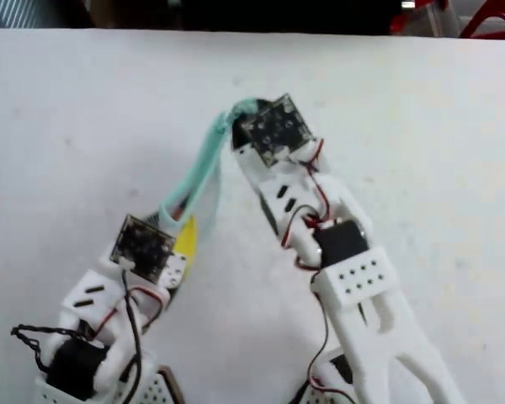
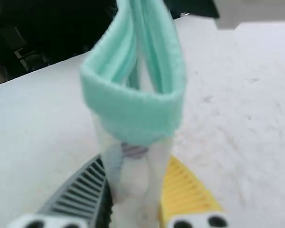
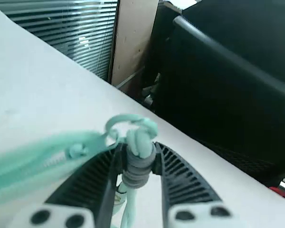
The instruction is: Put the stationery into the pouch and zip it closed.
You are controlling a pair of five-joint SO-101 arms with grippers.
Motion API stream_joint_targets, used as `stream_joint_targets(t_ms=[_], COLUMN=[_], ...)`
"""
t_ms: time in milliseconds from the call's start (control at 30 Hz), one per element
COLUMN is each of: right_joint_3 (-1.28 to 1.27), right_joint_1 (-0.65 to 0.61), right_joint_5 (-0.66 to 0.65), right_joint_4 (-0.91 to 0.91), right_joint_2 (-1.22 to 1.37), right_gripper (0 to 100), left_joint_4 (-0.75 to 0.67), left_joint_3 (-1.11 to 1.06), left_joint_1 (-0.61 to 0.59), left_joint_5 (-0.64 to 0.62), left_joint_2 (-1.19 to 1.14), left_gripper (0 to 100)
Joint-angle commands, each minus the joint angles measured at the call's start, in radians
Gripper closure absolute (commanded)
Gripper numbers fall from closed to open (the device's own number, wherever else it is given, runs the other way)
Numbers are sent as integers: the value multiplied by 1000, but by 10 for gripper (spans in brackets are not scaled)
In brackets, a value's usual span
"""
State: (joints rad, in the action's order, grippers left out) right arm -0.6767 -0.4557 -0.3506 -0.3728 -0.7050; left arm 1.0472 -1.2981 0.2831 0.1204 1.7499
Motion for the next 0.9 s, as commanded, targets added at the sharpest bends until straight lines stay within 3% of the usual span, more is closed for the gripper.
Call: stream_joint_targets(t_ms=[0, 433, 867], right_joint_3=[180, 514, 594], right_joint_1=[-8, -257, -371], right_joint_5=[5, -106, -109], right_joint_4=[-116, -682, -938], right_joint_2=[-45, -47, -45], right_gripper=[981, 981, 981], left_joint_4=[5, 2, -9], left_joint_3=[49, 49, 52], left_joint_1=[16, 10, 10], left_joint_5=[-26, -28, -28], left_joint_2=[-10, -10, -10], left_gripper=[980, 980, 980])
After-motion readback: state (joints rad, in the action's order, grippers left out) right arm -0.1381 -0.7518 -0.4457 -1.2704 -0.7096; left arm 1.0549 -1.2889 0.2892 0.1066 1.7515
